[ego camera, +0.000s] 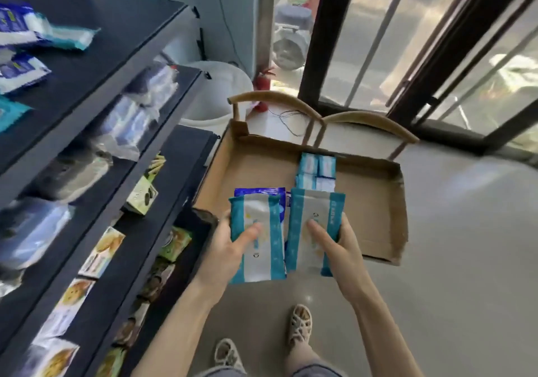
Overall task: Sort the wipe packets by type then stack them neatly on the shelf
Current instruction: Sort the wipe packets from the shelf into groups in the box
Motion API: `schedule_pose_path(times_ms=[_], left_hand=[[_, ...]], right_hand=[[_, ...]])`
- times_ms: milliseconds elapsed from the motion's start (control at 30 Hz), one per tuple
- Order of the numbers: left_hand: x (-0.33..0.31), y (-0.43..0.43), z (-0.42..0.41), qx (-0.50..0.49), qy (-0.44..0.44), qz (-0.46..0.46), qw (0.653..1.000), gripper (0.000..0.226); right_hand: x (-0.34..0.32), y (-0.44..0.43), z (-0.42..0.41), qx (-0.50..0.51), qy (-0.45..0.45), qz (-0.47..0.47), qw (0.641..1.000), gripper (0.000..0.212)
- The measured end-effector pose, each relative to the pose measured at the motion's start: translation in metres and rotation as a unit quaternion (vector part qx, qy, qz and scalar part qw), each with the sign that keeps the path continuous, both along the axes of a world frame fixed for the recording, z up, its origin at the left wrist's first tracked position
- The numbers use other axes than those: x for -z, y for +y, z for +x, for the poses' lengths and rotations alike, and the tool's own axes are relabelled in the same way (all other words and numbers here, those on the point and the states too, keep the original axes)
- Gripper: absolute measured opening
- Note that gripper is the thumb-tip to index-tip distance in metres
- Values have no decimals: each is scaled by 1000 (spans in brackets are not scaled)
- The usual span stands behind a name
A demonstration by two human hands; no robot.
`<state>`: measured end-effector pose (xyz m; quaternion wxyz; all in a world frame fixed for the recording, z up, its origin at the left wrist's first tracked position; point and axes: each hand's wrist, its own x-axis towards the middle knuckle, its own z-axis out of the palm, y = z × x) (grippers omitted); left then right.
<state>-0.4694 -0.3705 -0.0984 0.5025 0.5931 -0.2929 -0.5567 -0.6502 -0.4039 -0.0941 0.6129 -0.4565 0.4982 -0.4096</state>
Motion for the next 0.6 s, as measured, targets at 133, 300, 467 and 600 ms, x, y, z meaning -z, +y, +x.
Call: schedule_pose_path(times_ms=[133, 300, 467, 600], left_hand=[[22, -32, -70, 40, 28, 29, 998, 25], [48, -67, -139, 49, 7, 60, 997, 23], [66, -107, -162, 47, 16, 96, 994, 16], [82, -155, -162, 39, 30, 112, 992, 15]], right_hand=[[27, -18, -69, 59, 23, 41, 997, 21], [55, -49, -134, 61, 54, 74, 994, 24], [71, -93, -159, 63, 58, 104, 991, 28], [85, -140, -160, 67, 54, 128, 988, 32]])
